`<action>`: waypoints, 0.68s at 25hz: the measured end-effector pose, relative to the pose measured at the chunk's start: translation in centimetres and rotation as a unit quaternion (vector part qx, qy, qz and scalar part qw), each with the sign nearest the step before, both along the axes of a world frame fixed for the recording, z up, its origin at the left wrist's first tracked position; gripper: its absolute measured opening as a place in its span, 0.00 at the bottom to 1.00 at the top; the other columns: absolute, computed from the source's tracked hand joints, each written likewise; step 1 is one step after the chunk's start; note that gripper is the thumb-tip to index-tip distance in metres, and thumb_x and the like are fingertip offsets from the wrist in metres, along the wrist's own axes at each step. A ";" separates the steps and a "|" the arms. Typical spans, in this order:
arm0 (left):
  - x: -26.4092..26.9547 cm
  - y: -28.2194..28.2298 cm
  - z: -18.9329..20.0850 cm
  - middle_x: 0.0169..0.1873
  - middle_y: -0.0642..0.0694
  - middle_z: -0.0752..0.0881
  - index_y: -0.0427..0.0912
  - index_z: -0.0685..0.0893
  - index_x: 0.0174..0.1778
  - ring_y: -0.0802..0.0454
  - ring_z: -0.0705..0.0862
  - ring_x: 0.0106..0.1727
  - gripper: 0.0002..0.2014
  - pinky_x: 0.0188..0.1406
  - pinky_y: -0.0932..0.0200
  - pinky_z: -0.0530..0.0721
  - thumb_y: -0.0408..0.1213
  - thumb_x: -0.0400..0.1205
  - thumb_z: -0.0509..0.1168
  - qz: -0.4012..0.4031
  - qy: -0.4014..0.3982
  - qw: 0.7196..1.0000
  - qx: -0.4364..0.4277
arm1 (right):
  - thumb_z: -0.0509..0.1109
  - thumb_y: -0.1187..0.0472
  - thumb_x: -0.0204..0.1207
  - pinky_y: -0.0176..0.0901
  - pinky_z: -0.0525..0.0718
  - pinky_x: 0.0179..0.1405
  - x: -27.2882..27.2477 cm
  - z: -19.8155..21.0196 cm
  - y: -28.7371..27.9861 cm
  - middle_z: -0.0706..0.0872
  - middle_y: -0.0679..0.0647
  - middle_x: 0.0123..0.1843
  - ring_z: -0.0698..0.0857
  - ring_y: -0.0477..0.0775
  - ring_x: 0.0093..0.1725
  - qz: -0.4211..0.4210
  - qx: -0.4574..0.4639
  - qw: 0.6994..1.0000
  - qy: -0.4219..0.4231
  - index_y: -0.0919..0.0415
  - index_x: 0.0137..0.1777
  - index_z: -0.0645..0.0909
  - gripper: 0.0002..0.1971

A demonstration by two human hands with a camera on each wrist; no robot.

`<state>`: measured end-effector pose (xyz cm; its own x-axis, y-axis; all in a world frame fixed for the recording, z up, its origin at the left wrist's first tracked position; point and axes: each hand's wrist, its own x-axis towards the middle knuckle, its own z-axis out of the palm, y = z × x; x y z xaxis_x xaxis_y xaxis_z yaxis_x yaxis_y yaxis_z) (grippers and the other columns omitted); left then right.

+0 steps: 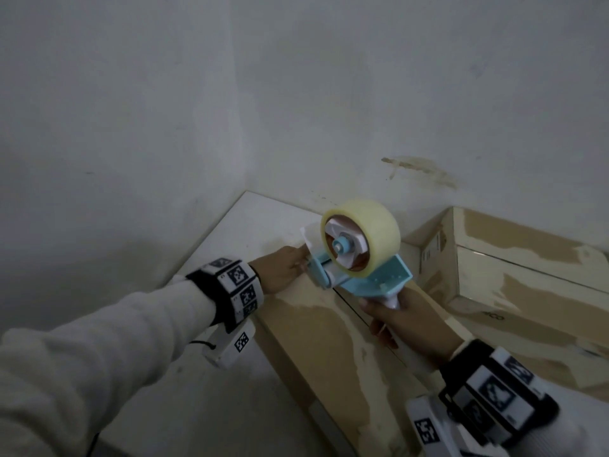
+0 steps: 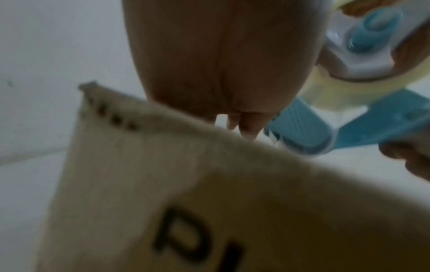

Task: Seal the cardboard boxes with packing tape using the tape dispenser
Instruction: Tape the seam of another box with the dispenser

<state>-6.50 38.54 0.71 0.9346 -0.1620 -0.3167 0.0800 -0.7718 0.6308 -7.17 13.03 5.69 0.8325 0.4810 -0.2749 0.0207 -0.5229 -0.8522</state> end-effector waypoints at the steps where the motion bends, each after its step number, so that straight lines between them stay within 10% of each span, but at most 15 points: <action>1: -0.5 -0.4 -0.4 0.64 0.35 0.76 0.33 0.68 0.72 0.38 0.76 0.65 0.20 0.68 0.47 0.72 0.41 0.88 0.47 0.005 -0.017 1.000 0.026 | 0.70 0.52 0.76 0.38 0.78 0.22 -0.2 0.1 0.1 0.85 0.58 0.30 0.80 0.49 0.22 0.003 -0.009 1.000 -0.001 0.60 0.50 0.82 0.11; 13: -1.2 -1.6 -0.4 0.66 0.42 0.76 0.49 0.68 0.74 0.41 0.79 0.63 0.22 0.64 0.45 0.76 0.51 0.87 0.42 0.092 -0.049 0.976 0.193 | 0.70 0.54 0.76 0.37 0.77 0.20 -1.9 1.0 -2.2 0.81 0.53 0.20 0.77 0.46 0.17 0.044 -0.049 0.998 -0.015 0.52 0.36 0.78 0.08; 17: -1.2 -1.4 -0.4 0.71 0.40 0.73 0.60 0.52 0.81 0.39 0.76 0.69 0.24 0.69 0.44 0.73 0.53 0.87 0.40 0.090 -0.028 0.979 0.182 | 0.72 0.53 0.74 0.40 0.78 0.25 -4.7 0.9 -7.4 0.81 0.53 0.18 0.78 0.50 0.21 0.021 -0.041 0.998 0.033 0.53 0.32 0.80 0.10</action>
<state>-7.68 37.18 0.30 0.9553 0.1215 -0.2697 0.2089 -0.9225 0.3245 -11.86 5.65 6.57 0.7904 0.4897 -0.3679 -0.0099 -0.5903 -0.8071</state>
